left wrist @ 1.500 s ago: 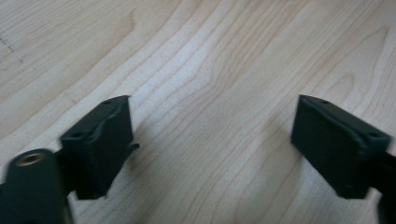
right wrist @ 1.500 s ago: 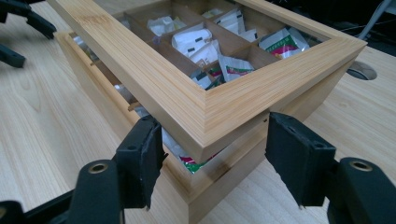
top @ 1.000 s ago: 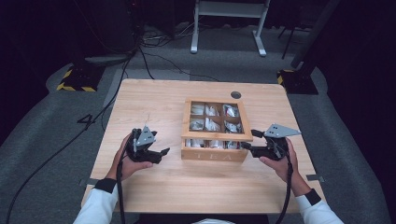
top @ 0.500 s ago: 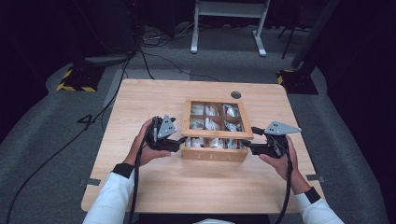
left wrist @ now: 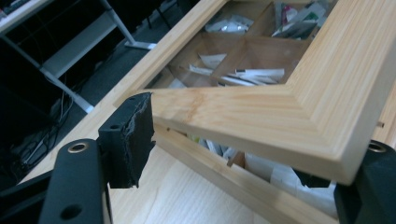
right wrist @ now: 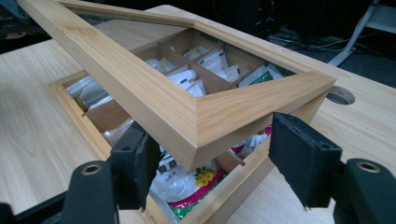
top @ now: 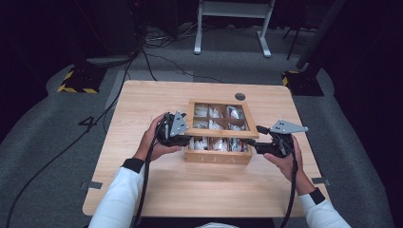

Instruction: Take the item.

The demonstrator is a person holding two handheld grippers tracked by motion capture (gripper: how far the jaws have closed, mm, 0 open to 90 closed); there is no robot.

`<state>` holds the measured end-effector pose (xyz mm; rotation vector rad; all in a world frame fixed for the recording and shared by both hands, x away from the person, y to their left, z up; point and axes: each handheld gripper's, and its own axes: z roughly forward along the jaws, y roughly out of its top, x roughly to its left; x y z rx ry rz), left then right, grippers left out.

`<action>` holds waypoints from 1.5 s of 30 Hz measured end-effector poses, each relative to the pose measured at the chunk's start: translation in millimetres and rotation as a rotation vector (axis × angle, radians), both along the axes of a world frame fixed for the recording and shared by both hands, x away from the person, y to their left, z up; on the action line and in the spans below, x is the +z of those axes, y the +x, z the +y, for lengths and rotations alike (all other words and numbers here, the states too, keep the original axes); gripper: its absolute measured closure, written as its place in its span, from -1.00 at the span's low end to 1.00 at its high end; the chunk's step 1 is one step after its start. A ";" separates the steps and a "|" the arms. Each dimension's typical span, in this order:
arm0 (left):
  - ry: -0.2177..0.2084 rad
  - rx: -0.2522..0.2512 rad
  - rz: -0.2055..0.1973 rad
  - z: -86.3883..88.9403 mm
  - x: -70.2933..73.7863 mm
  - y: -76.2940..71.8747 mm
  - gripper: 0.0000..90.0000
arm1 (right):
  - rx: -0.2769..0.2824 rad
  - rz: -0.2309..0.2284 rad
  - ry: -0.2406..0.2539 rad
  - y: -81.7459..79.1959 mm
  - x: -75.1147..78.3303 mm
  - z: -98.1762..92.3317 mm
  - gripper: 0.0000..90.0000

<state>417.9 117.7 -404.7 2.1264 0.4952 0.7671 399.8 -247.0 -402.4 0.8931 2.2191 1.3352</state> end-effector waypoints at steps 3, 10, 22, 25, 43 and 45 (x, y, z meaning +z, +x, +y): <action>0.002 -0.017 -0.009 -2.3 2.9 1.3 -0.24 | -0.004 0.001 0.016 1.4 1.7 -1.1 -0.21; -0.031 -0.040 0.014 -1.9 8.3 7.3 -0.21 | 0.000 -0.010 0.048 3.6 5.2 -3.8 -0.18; -0.098 -0.037 0.002 -1.8 22.8 15.3 0.07 | -0.013 -0.022 0.035 1.5 6.2 -12.8 -0.24; -0.118 -0.030 0.000 -1.2 25.2 17.7 0.12 | -0.044 -0.038 0.029 1.9 7.2 -23.1 -0.25; -0.174 -0.038 0.016 2.1 39.2 33.6 0.20 | -0.221 -0.010 -0.005 7.3 -14.4 -97.9 -0.29; -0.183 -0.040 0.019 2.5 40.7 35.8 0.20 | -0.217 0.018 -0.017 7.2 -20.7 -101.2 -0.30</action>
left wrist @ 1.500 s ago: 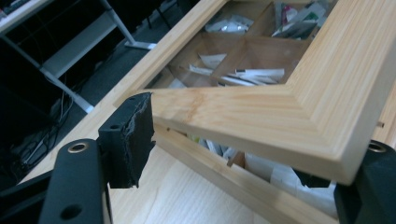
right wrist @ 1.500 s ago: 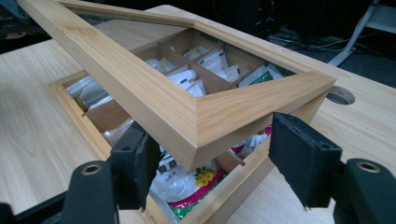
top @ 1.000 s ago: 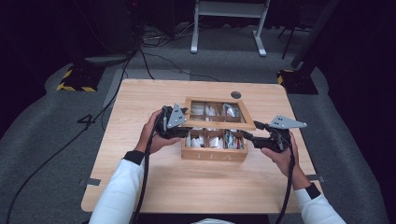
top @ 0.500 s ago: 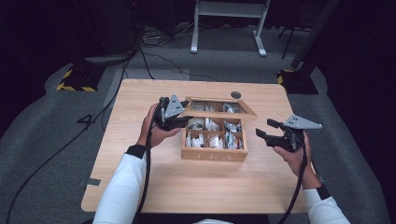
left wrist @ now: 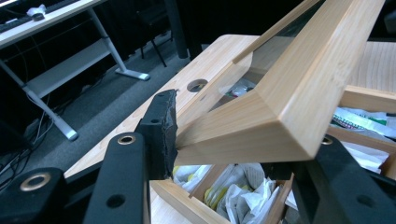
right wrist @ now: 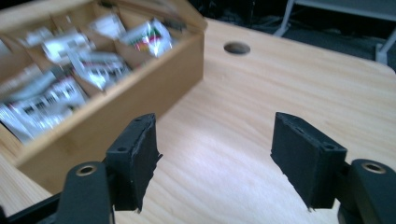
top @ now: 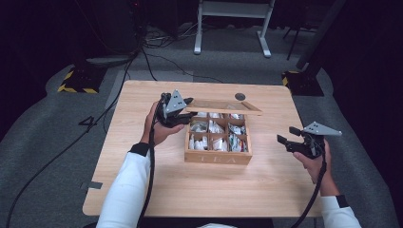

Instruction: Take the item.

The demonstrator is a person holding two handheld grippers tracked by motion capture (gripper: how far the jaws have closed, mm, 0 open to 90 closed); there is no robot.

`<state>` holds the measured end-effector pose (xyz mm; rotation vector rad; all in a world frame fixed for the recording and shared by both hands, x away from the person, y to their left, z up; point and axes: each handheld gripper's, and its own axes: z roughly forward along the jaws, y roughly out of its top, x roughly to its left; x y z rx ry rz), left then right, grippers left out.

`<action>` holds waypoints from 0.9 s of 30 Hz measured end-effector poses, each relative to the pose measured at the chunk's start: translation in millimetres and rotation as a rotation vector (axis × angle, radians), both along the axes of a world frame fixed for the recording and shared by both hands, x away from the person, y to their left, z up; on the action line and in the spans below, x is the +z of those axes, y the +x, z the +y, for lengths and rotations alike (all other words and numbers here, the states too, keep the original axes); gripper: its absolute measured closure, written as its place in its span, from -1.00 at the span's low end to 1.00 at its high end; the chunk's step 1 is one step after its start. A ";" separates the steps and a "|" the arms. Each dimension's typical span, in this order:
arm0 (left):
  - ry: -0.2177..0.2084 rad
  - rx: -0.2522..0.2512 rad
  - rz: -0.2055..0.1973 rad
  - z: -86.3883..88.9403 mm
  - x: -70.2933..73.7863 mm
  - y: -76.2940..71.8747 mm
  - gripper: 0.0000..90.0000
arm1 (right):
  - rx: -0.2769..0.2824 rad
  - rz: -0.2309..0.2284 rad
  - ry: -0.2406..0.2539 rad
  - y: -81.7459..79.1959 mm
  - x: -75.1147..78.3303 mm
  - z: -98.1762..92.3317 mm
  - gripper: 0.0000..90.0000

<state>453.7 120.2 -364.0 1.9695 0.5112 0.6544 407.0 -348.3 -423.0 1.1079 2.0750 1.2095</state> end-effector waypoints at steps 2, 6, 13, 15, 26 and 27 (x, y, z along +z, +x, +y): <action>-0.005 0.005 -0.003 -0.1 1.1 1.3 0.20 | -0.004 0.012 -0.020 -0.6 -5.3 -1.8 -0.30; -0.021 0.005 0.003 0.3 3.1 4.5 0.20 | 0.003 0.065 -0.037 2.4 -18.0 -4.7 -0.31; -0.043 0.016 0.004 0.1 9.6 12.8 0.20 | 0.012 0.117 -0.028 9.4 -32.7 -4.3 -0.33; -0.053 0.019 0.009 0.3 13.3 17.8 0.20 | 0.021 0.126 -0.028 10.2 -37.1 -2.8 -0.33; -0.102 0.040 0.023 0.7 21.4 33.5 0.20 | 0.053 0.177 -0.062 14.1 -52.5 5.7 -0.33; -0.108 0.041 0.025 0.8 22.2 35.3 0.20 | 0.056 0.179 -0.061 14.4 -53.2 6.1 -0.33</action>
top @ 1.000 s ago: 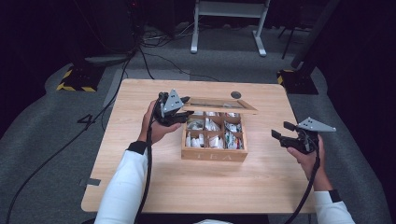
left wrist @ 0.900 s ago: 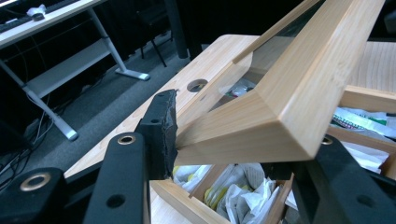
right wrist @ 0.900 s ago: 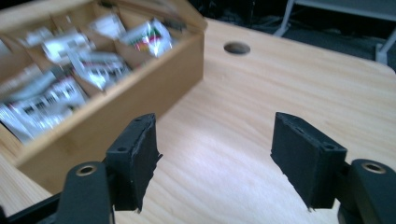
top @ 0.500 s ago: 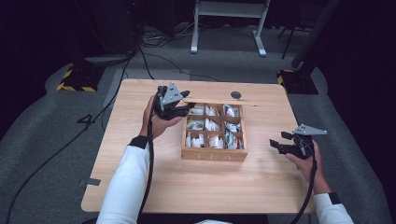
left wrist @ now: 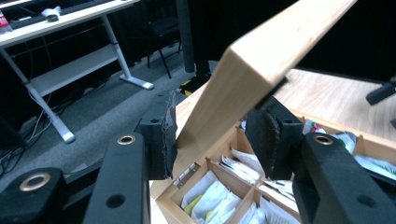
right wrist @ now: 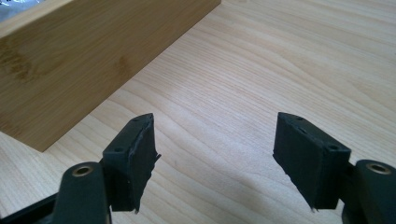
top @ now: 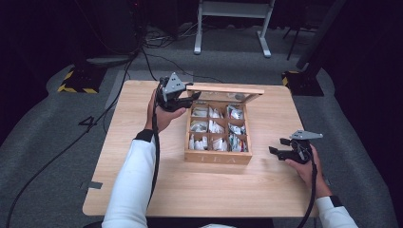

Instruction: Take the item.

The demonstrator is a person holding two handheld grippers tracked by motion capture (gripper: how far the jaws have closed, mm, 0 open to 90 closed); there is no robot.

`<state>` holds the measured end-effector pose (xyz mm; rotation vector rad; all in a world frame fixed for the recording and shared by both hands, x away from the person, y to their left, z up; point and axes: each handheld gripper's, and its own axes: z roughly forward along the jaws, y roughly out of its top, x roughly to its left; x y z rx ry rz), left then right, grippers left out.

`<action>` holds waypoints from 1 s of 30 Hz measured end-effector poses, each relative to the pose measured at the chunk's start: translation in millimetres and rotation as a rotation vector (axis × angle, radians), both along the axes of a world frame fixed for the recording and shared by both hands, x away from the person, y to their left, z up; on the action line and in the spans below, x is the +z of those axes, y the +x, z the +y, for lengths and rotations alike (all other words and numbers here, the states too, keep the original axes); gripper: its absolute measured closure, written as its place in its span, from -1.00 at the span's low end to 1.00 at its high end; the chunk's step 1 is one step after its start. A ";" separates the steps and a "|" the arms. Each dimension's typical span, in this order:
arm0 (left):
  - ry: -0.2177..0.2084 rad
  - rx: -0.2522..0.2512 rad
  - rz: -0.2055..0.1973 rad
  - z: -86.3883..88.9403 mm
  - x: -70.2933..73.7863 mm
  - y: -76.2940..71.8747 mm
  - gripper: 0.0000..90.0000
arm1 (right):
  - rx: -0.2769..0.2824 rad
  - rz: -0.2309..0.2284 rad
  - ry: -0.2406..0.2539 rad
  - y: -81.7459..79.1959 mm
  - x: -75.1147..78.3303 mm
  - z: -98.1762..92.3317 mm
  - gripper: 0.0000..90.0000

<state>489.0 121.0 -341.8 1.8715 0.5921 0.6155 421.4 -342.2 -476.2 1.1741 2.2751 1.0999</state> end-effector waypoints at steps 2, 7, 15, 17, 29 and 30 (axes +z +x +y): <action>-0.006 0.009 0.004 -0.6 2.6 4.2 0.20 | 0.004 0.004 0.005 0.2 -1.1 1.2 -0.34; -0.029 0.010 0.019 0.1 5.8 12.9 0.20 | 0.012 0.018 0.004 1.4 -4.3 2.8 -0.35; -0.056 0.035 0.026 -1.1 8.9 22.4 0.19 | 0.018 0.027 -0.008 2.2 -11.7 5.1 -0.34; -0.071 0.040 0.030 -1.3 9.0 25.4 0.19 | 0.038 0.038 -0.047 2.0 -18.1 10.0 -0.34; -0.107 0.081 0.035 -4.0 11.8 41.1 0.19 | 0.082 0.020 -0.070 -1.4 -24.5 20.6 -0.39; -0.115 0.085 0.039 -4.0 11.7 42.6 0.19 | 0.082 0.014 -0.065 -1.7 -25.3 20.5 -0.40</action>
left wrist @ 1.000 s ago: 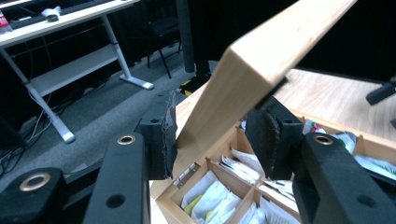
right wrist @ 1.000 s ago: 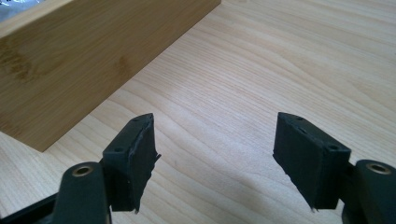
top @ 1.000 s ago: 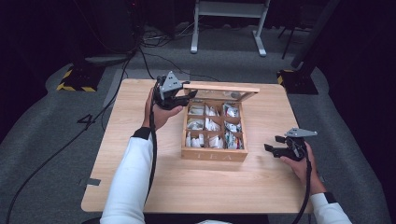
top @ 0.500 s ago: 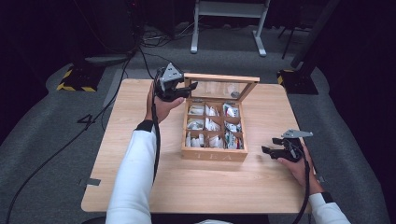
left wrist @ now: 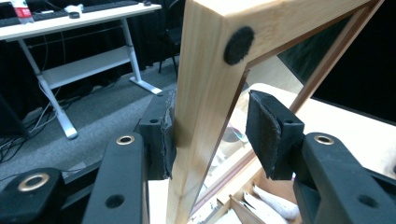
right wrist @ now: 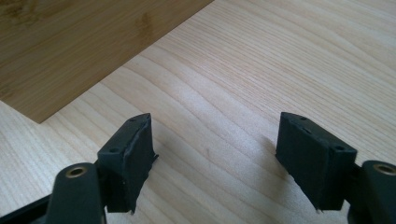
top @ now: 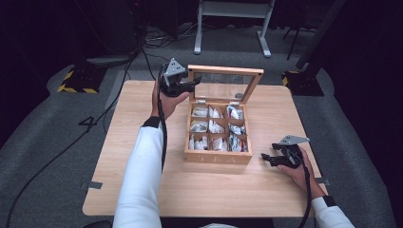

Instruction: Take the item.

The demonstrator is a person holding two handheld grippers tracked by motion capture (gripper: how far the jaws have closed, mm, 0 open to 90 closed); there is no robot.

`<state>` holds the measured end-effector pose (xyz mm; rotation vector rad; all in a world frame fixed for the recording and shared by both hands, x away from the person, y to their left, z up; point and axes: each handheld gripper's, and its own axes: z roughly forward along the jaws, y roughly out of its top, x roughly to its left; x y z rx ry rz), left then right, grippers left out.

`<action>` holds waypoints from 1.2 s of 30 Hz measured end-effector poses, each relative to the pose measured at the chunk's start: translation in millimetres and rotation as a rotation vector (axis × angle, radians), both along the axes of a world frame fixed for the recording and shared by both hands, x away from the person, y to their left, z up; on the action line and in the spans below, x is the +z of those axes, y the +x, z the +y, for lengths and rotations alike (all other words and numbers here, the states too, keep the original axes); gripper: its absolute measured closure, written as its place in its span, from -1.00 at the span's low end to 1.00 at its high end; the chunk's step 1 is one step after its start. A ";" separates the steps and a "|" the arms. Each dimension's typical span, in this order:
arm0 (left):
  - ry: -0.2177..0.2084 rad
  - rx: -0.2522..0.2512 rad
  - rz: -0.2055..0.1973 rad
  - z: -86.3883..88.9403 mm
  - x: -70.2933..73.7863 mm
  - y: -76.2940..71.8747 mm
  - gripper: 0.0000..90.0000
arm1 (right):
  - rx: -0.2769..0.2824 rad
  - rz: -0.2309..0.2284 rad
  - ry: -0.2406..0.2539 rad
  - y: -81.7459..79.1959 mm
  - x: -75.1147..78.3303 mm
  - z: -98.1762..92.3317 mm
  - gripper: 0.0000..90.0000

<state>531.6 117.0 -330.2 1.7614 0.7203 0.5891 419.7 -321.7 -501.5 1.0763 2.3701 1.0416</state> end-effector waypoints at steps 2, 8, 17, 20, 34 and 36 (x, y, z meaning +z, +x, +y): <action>-0.007 0.012 -0.001 -1.0 -0.1 3.3 0.18 | 0.002 -0.006 0.004 0.0 -0.8 0.6 -0.41; -0.001 0.036 -0.002 -3.1 0.6 10.0 0.18 | 0.001 -0.008 0.007 -0.2 -1.3 0.7 -0.42; 0.036 0.102 0.020 -4.0 -8.0 20.8 0.32 | 0.001 -0.009 0.008 -0.2 -1.5 1.0 -0.43; 0.011 0.108 0.023 -3.9 -11.4 23.6 0.34 | 0.004 -0.009 0.008 0.0 -1.5 1.0 -0.43; 0.005 0.144 0.024 -8.1 -16.8 28.7 0.31 | 0.004 -0.011 0.010 0.2 -1.8 2.5 -0.44; 0.014 0.152 0.030 -9.4 -19.2 30.6 0.30 | 0.004 -0.010 0.010 0.2 -1.8 2.5 -0.44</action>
